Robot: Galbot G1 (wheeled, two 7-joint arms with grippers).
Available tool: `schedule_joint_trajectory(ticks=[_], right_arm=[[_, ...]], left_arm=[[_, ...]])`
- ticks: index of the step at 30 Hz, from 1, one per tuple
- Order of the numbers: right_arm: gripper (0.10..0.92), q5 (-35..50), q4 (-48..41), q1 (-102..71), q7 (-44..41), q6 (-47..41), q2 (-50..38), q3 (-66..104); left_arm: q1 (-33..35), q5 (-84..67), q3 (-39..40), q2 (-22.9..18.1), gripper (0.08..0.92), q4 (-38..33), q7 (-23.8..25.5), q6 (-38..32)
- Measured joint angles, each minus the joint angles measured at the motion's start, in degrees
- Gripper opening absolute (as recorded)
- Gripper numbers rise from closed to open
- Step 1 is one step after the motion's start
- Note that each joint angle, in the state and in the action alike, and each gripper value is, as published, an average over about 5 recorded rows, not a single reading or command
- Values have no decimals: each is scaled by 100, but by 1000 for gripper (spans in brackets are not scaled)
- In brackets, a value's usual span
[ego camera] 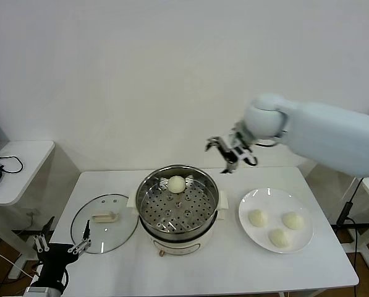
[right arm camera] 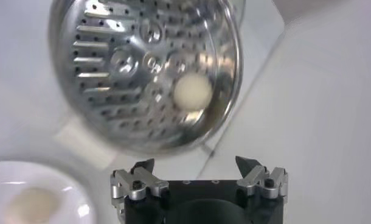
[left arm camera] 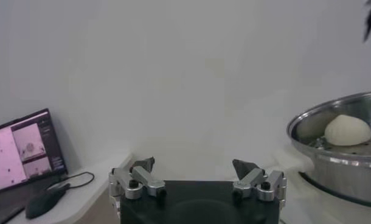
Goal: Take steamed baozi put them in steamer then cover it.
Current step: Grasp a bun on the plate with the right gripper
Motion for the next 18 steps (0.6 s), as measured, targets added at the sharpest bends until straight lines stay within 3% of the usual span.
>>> schedule_joint_trajectory(ticks=[8, 18], right_arm=[[823, -196, 370, -622, -4, -446, -1113, 177], [823, -549, 121, -1960, -80, -657, -1491, 912]], left_arm=[[-2, -32, -27, 117, 823, 29, 5, 10], [74, -31, -92, 117, 823, 34, 8, 11]])
